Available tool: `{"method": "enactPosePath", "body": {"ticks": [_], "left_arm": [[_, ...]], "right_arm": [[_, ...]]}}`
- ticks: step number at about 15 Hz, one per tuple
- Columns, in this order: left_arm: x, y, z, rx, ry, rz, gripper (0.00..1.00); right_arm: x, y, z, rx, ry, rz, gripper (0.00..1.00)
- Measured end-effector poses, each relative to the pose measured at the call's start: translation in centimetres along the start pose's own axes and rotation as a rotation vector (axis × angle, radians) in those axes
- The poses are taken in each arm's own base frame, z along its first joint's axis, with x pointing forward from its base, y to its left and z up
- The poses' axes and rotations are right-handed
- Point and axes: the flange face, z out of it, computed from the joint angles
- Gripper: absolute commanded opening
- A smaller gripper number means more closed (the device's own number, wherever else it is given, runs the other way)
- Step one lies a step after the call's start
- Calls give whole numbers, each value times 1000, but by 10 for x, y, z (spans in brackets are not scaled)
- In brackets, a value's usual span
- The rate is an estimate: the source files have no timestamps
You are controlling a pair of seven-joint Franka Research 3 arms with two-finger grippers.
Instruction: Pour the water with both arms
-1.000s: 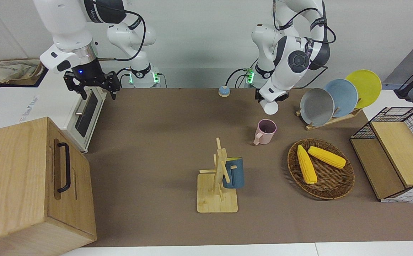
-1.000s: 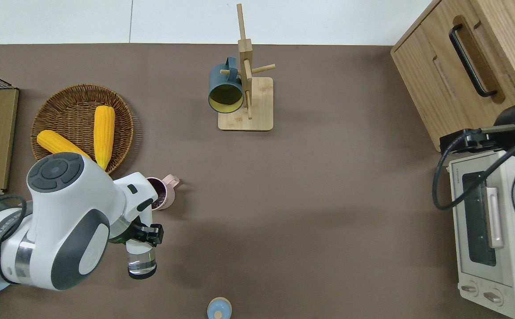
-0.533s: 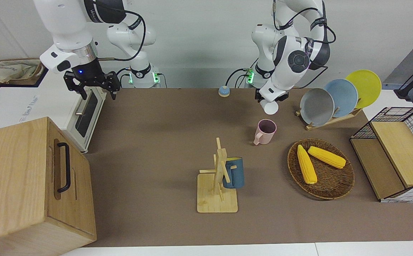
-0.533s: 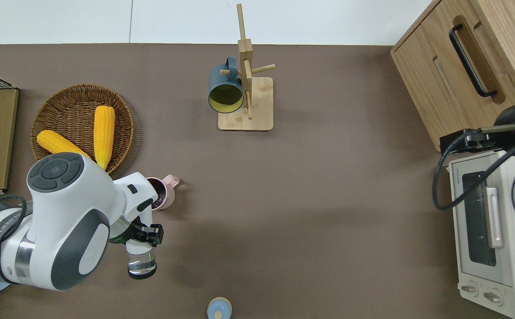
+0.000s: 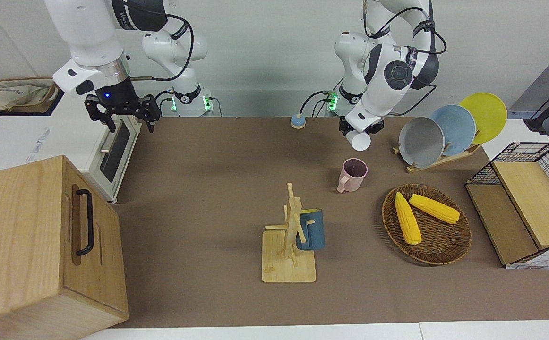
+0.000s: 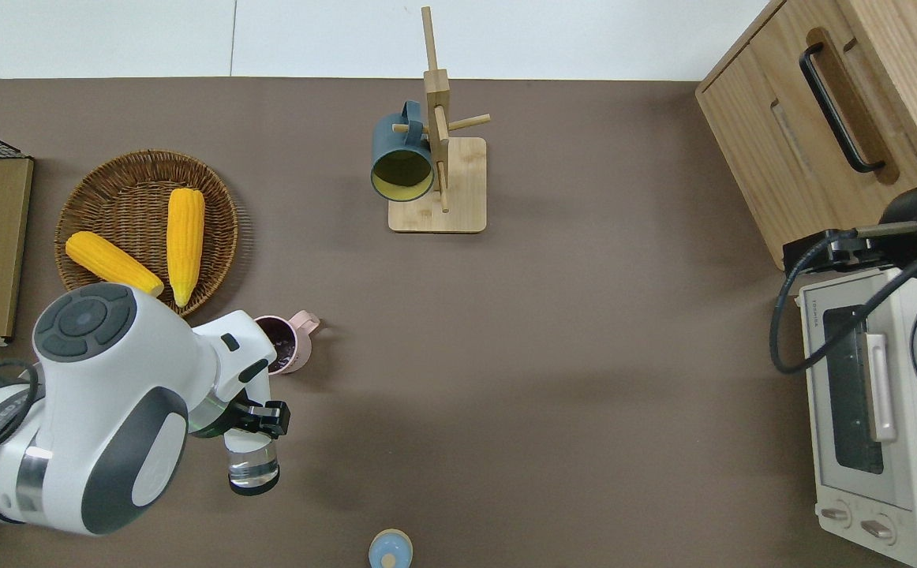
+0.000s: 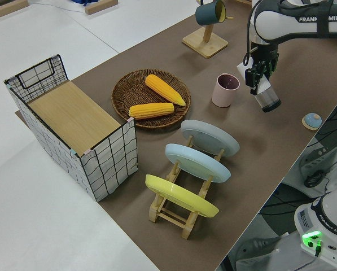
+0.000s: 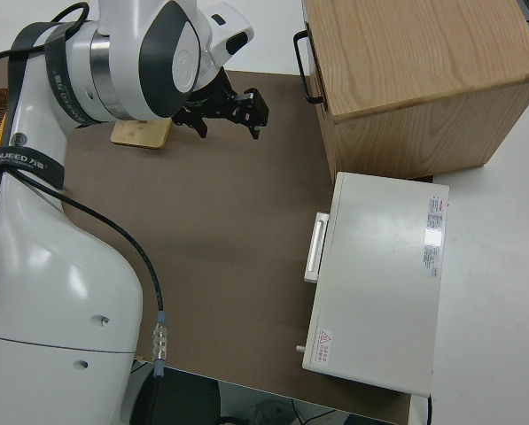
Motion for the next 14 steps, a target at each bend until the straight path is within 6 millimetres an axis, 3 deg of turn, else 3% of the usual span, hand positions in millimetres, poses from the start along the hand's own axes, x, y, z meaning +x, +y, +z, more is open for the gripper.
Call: {"method": "enactPosePath", "body": {"ticks": [5, 9, 14], "left_arm": [[-28, -5, 13, -30, 147, 5, 0], [-35, -3, 21, -32, 182, 11, 0], [-52, -11, 11, -41, 232, -32, 0]], "right_arm": [[0, 0, 0, 0, 0, 0, 987], [0, 0, 0, 0, 0, 0, 990], [0, 0, 0, 0, 0, 0, 987]]}}
